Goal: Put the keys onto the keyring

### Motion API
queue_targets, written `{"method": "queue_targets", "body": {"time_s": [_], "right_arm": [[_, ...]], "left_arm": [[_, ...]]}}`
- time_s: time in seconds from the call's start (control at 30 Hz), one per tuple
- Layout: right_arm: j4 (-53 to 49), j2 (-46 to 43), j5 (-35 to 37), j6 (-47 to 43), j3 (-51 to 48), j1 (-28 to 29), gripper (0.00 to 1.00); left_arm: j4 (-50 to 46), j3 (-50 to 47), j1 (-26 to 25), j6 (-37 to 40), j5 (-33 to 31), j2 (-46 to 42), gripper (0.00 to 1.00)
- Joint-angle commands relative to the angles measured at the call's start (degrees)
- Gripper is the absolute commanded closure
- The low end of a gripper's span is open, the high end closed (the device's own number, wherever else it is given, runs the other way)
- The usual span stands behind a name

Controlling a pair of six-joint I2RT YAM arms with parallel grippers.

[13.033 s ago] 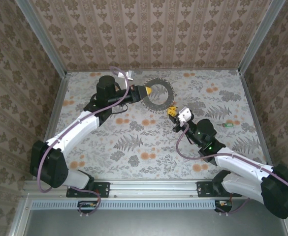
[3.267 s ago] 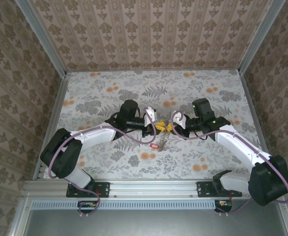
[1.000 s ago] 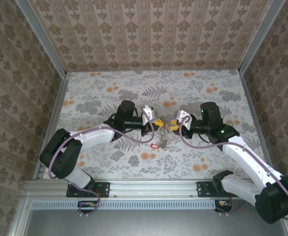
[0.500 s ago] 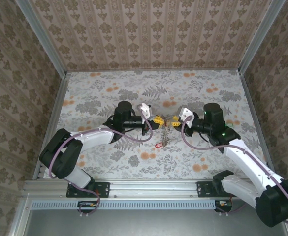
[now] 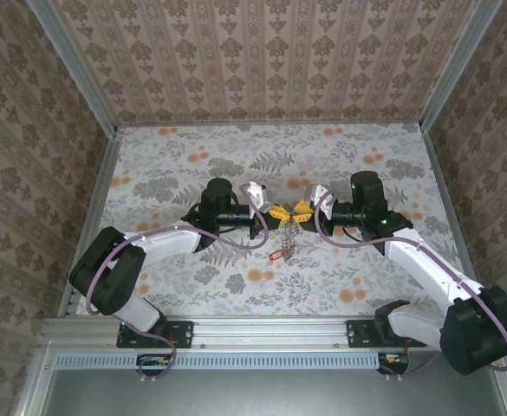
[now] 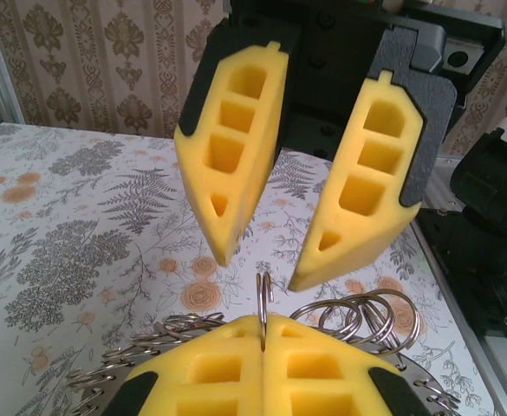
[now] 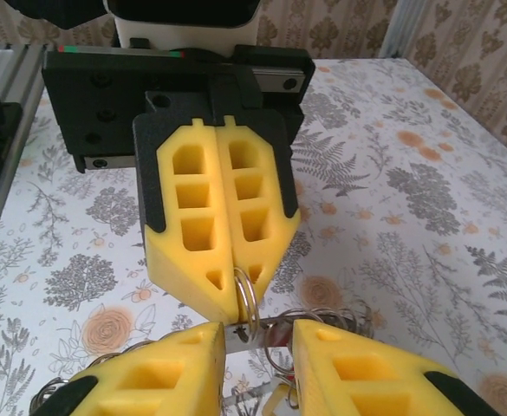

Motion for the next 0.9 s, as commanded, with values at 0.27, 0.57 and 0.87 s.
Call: {"method": "queue_targets", "body": {"time_s": [0.27, 0.57, 0.87], "right_arm": [[-1.4, 2.3, -3.6, -1.6, 2.9, -0.2, 0.81], [-2.4, 3.2, -4.1, -1.9, 3.5, -0.3, 0.89], [-4.7, 3.4, -3.6, -2.6, 4.8, -0.2, 1.0]], "left_arm": [[4.3, 1.5, 0.4, -1.6, 2.6, -0.7, 1.0], [4.0, 1.7, 0.3, -1.6, 2.8, -0.9, 1.0], [-4.5, 3.3, -0.3, 4.0, 2.0, -1.6, 0.95]]}}
